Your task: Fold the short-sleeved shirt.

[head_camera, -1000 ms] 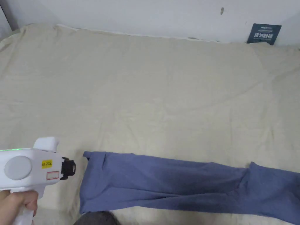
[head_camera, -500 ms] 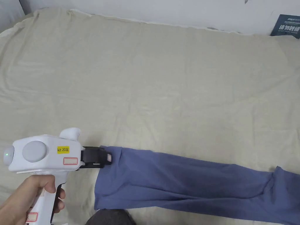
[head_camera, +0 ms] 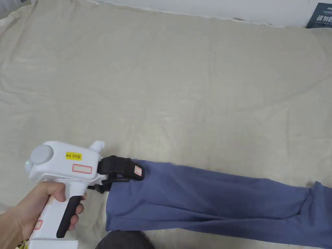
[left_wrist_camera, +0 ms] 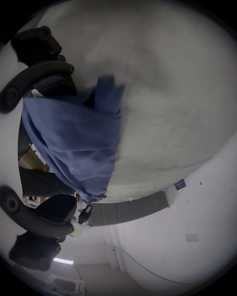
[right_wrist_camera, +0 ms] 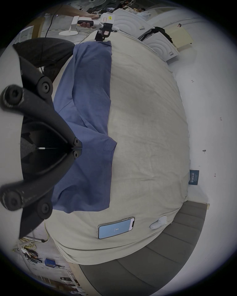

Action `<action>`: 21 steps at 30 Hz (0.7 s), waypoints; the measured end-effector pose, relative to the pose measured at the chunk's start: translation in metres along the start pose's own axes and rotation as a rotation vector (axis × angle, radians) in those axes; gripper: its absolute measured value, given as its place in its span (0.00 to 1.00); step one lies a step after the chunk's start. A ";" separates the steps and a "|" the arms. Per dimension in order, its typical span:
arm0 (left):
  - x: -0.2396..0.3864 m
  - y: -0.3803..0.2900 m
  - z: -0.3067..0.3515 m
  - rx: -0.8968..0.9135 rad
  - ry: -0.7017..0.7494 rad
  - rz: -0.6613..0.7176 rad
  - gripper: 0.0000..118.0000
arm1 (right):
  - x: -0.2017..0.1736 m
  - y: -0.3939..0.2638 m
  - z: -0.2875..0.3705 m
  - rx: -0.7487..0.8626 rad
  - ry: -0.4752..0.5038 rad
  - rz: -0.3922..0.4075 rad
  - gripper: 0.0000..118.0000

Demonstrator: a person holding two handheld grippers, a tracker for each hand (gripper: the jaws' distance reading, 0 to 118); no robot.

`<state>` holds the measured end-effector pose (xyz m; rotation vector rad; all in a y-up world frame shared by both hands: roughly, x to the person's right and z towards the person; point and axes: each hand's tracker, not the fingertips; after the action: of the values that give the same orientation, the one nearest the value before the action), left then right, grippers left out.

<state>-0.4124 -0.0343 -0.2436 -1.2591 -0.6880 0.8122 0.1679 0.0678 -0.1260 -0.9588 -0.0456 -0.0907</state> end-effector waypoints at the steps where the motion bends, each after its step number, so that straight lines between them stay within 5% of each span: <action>1: 0.000 -0.003 -0.006 -0.013 -0.004 0.001 0.97 | 0.000 0.001 0.001 0.001 0.001 -0.010 0.00; 7: -0.022 0.015 -0.010 0.010 -0.096 0.055 0.92 | -0.003 -0.002 0.009 0.007 0.018 -0.005 0.00; 8: -0.019 0.006 -0.008 0.029 -0.061 0.030 0.78 | -0.004 -0.003 0.011 0.011 0.014 0.000 0.00; 9: -0.021 0.005 -0.008 0.031 0.001 0.004 0.47 | -0.004 -0.001 0.012 0.011 0.013 0.001 0.00; 10: -0.024 0.004 -0.014 0.032 0.072 0.011 0.05 | -0.003 -0.001 0.013 0.012 0.015 -0.006 0.00; 14: -0.021 -0.006 -0.009 0.066 0.026 0.076 0.05 | -0.005 -0.001 0.016 0.018 0.022 -0.018 0.00; 21: -0.008 0.020 0.039 0.179 0.215 0.038 0.05 | -0.008 0.007 0.023 0.046 0.041 -0.018 0.00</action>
<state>-0.4514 -0.0180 -0.2563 -1.1788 -0.4105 0.7401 0.1609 0.0906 -0.1192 -0.9104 -0.0185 -0.1256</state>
